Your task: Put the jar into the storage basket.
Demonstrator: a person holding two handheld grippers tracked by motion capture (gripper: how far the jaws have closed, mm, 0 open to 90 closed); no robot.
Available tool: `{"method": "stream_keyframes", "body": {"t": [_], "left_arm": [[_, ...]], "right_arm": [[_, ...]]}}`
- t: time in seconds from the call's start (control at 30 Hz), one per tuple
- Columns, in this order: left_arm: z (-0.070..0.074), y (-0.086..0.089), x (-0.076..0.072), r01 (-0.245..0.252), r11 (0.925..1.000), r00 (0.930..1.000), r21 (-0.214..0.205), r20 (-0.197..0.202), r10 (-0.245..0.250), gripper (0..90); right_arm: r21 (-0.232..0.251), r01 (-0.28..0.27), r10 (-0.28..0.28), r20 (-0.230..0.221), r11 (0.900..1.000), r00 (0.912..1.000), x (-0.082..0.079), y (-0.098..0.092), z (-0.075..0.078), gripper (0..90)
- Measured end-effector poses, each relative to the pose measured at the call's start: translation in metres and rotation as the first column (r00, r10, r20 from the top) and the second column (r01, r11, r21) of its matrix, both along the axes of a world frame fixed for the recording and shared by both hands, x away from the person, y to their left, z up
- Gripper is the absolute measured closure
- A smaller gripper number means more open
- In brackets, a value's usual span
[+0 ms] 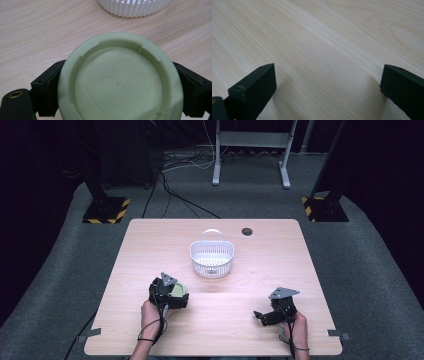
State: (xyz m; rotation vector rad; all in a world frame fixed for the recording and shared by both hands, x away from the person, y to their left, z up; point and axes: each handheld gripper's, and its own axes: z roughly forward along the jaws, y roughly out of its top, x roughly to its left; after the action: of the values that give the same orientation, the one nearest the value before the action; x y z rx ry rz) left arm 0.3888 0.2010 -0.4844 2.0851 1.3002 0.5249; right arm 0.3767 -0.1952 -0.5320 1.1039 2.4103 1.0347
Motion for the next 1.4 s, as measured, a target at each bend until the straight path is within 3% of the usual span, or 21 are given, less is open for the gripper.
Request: {"method": "stream_keyframes", "body": {"t": [0.63, 1.4], "left_arm": [[0.009, 0.000, 0.001, 0.013, 0.9998, 0.9999, -0.015, -0.011, -0.013, 11.7], [0.043, -0.008, 0.007, 0.036, 0.9982, 0.9980, -0.048, 0.053, -0.034, 11.7]], "right_arm": [[-0.003, 0.000, 0.000, 0.001, 1.0000, 1.0000, 0.000, 0.000, 0.000, 0.0], [-0.013, 0.000, 0.000, 0.004, 0.9999, 1.0000, 0.000, 0.001, 0.000, 0.0]]}}
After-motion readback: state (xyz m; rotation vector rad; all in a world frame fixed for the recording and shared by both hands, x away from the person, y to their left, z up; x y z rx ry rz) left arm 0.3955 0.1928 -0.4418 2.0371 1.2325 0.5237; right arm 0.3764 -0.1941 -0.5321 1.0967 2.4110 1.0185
